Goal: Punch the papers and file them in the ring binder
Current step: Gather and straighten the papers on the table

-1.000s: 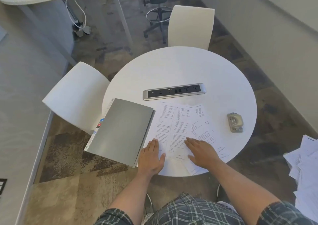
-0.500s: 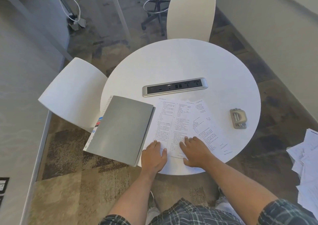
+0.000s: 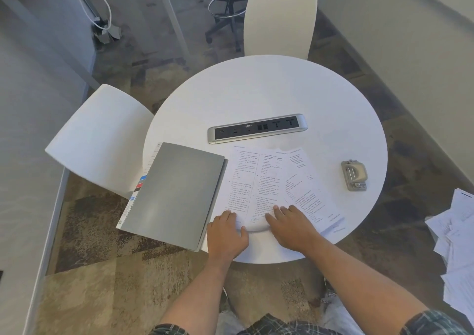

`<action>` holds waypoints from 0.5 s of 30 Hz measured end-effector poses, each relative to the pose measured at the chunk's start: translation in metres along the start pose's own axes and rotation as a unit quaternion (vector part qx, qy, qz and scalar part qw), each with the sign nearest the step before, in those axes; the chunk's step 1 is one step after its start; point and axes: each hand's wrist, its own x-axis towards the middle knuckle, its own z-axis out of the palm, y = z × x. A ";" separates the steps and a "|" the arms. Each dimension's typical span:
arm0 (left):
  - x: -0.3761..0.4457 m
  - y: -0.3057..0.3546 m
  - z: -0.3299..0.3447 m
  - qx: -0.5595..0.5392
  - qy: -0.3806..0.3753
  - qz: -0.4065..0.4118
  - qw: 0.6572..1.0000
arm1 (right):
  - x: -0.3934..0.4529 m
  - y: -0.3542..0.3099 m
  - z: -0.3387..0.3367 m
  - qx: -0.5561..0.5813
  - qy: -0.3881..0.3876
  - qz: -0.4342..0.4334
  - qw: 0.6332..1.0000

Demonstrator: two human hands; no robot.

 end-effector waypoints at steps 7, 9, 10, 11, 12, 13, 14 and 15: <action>0.007 -0.011 0.002 0.085 0.009 0.075 0.994 | 0.003 0.005 0.013 0.043 0.015 -0.010 0.999; 0.009 -0.016 0.003 0.114 0.013 0.101 0.988 | 0.006 0.007 0.014 0.037 0.021 -0.016 0.999; 0.010 -0.017 0.004 0.126 0.019 0.112 0.986 | 0.008 0.009 0.015 0.034 0.024 -0.021 0.999; 0.011 -0.018 0.005 0.135 0.027 0.120 0.983 | 0.008 0.012 0.017 0.036 0.028 -0.022 0.999; 0.012 -0.018 0.006 0.139 0.037 0.126 0.981 | 0.008 0.014 0.017 0.045 0.030 -0.022 0.998; 0.014 -0.017 0.008 0.140 0.048 0.132 0.980 | 0.007 0.016 0.018 0.057 0.032 -0.020 0.998; 0.014 -0.015 0.009 0.138 0.060 0.137 0.979 | 0.006 0.018 0.018 0.067 0.033 -0.020 0.997; 0.015 -0.013 0.010 0.137 0.070 0.140 0.978 | 0.005 0.019 0.019 0.078 0.032 -0.020 0.996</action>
